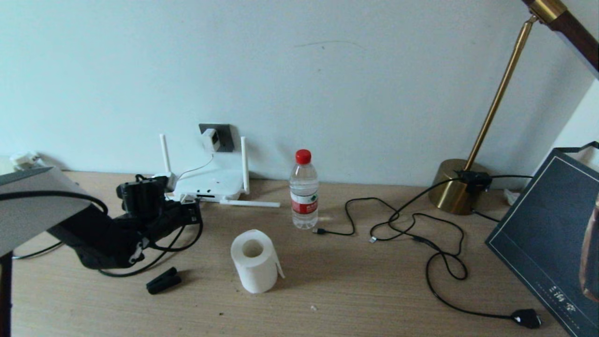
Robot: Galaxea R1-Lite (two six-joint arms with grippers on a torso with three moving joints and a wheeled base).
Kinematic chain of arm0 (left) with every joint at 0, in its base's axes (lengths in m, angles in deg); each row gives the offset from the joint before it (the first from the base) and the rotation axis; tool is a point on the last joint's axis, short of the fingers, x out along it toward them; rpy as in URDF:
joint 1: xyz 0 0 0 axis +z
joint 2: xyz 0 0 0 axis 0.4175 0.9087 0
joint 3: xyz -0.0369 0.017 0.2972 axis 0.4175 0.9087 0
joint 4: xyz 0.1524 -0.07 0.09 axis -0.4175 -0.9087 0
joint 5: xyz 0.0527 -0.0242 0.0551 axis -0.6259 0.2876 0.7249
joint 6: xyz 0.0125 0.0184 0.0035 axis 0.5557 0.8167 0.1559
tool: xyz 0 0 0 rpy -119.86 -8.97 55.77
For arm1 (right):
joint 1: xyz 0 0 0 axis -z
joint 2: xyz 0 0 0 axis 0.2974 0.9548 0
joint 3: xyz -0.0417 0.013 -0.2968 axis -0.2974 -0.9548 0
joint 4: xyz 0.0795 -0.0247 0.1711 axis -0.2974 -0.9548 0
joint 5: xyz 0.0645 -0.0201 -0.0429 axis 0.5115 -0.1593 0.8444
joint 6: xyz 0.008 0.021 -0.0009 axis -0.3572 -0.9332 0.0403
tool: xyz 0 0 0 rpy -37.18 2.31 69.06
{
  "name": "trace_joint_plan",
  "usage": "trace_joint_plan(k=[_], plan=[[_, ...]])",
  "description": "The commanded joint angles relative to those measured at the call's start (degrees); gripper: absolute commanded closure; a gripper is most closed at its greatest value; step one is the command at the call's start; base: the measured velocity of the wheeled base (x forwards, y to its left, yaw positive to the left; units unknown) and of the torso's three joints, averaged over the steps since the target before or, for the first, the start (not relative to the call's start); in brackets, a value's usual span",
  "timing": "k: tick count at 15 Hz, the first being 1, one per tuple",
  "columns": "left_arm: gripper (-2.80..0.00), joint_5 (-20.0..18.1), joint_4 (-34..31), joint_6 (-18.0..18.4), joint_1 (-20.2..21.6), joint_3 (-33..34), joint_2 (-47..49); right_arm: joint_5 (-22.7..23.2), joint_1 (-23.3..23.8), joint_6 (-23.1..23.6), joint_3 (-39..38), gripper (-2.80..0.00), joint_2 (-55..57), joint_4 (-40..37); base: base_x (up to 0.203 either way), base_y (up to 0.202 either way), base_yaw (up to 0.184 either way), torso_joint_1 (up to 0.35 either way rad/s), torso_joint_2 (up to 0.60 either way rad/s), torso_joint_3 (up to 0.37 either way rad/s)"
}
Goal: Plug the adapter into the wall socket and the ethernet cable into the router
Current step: Plug cable into router interface
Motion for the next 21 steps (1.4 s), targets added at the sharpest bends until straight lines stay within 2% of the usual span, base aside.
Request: trace_joint_plan(k=[1,21], plan=[[0.00,0.00,0.35,-0.03,-0.03,0.05,0.03,0.01,-0.02,0.00,0.00,-2.80,0.00,0.00,0.000,0.000,0.000,0.000,0.00,0.000],[0.00,0.17,0.35,-0.03,-0.03,1.24,-1.95,0.01,-0.02,0.00,0.00,-2.80,0.00,0.00,0.000,0.000,0.000,0.000,0.00,0.000]])
